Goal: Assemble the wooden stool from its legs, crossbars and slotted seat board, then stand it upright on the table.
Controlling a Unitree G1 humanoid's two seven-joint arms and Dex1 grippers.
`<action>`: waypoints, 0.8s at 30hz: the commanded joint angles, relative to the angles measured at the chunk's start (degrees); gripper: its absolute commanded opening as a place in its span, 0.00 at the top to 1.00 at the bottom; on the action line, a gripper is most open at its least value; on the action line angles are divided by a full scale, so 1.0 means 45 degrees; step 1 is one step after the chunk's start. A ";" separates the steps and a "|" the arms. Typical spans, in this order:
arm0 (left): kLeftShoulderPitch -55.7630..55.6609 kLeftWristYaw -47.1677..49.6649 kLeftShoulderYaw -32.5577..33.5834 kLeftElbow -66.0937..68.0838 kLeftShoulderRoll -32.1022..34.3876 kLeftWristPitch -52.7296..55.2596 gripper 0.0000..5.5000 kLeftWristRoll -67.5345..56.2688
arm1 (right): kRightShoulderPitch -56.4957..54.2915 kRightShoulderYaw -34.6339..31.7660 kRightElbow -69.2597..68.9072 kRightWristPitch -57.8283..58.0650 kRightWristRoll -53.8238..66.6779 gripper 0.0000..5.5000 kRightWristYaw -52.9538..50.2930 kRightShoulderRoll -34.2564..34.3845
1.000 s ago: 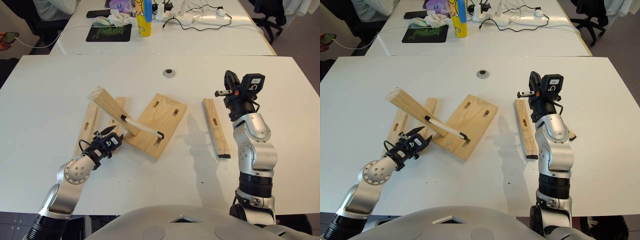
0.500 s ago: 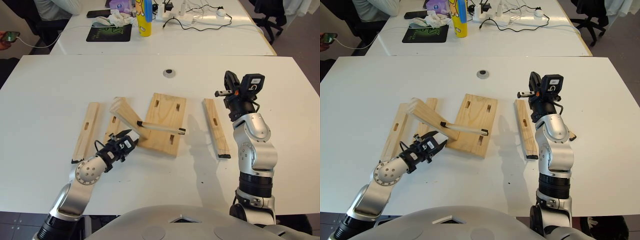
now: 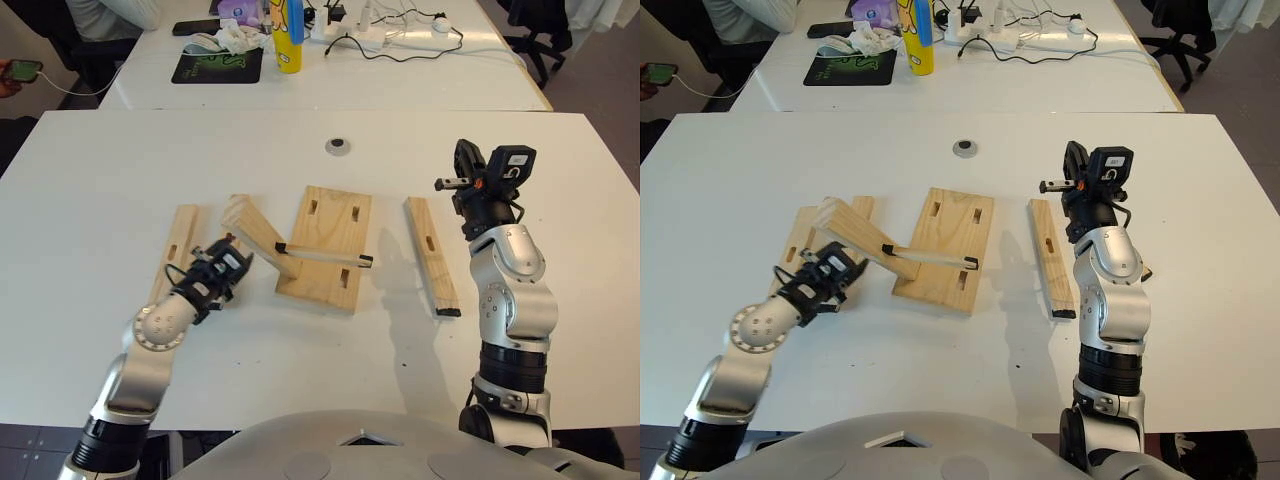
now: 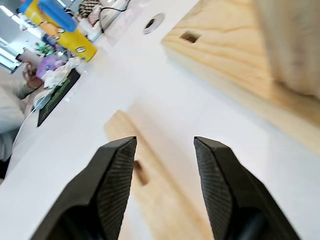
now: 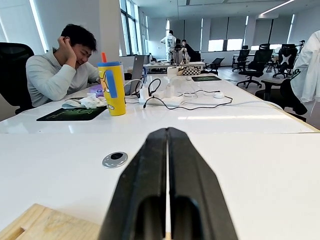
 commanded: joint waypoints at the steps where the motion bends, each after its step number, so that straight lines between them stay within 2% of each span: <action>1: 0.0139 -0.0250 0.1531 -0.0316 0.0481 0.0537 0.61 -0.0690 | 0.0158 -0.0096 -0.0225 0.0020 0.0147 1.00 -0.0222 0.0135; 6: 0.0102 -0.0536 0.3477 0.0466 0.0720 0.1565 0.61 -0.1947 | 0.0415 -0.0131 -0.0409 -0.0029 0.0110 1.00 -0.0337 0.0194; 10: 0.0161 -0.0802 0.4355 0.0603 0.0682 0.2681 0.52 -0.2973 | 0.0579 -0.0195 -0.0514 -0.0069 0.0079 1.00 -0.0402 0.0212; 15: -0.0363 -0.0863 0.5185 -0.0019 -0.0375 0.5447 0.39 -0.5455 | 0.0548 -0.0102 -0.0424 -0.0116 0.0072 1.00 -0.0389 0.0228; 21: -0.0190 -0.0751 0.5023 0.0473 0.0095 0.5998 0.22 -0.5755 | 0.0750 -0.0222 -0.0659 -0.0089 0.0116 1.00 -0.0489 0.0246; 24: 0.0174 -0.0714 0.4762 0.0786 0.0318 0.5501 0.22 -0.5400 | 0.0769 -0.0225 -0.0722 -0.0052 0.0168 1.00 -0.0531 0.0276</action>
